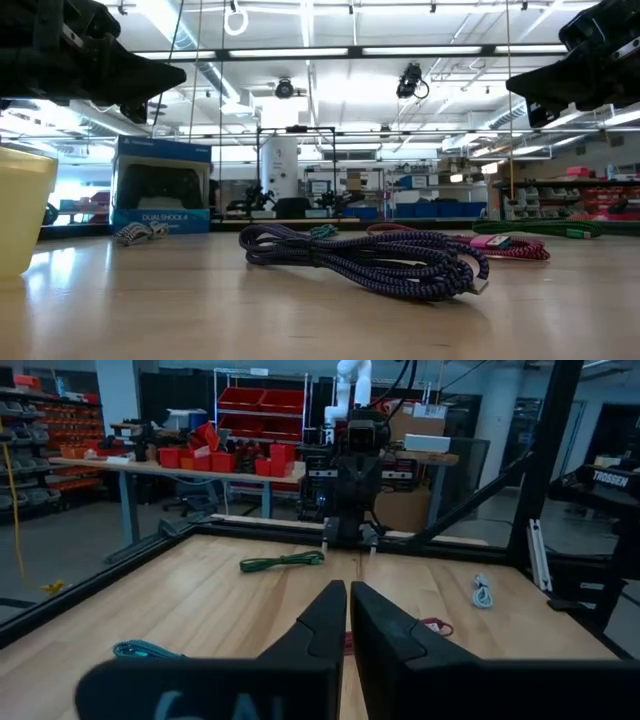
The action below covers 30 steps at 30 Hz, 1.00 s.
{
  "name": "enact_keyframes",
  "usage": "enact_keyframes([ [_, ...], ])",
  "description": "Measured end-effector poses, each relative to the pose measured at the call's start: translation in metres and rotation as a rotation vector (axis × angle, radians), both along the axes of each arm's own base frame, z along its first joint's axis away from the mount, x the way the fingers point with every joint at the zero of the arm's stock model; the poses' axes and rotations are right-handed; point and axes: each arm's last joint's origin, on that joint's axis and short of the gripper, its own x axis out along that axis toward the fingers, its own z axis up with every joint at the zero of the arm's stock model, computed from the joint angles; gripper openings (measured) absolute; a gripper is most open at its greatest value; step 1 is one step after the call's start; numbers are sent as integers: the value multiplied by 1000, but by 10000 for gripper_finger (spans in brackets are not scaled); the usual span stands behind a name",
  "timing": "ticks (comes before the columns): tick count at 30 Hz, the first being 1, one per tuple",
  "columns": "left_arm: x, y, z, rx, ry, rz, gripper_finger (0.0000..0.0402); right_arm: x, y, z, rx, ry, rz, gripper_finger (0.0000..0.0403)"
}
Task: Pick and place USB-C Cables
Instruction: Put the green charger cable into the yellow bin
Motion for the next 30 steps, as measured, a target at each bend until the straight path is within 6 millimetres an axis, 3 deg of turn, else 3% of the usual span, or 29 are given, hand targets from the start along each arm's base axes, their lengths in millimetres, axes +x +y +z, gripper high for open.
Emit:
enact_keyframes([
  [8, 1, 0, 12, -79, -88, -4, 25, 0, 0, 0, 0, 1, 0, 9],
  [13, -1, 1, 51, -355, -369, -48, 25, 0, 0, 0, -12, 0, 0, 9],
  [17, -3, 5, 79, -471, -540, -15, 25, 0, 0, 3, -216, -34, -11, 9],
  [21, -4, 9, 107, -500, -635, -4, 25, -2, -1, 21, -110, -215, -22, 9],
  [25, 4, 9, 141, -475, -542, 28, 25, -13, -4, 51, 41, -545, -85, 9],
  [30, 15, 11, 178, -447, -136, 126, 25, -23, -9, 92, 246, -704, -162, 9],
])
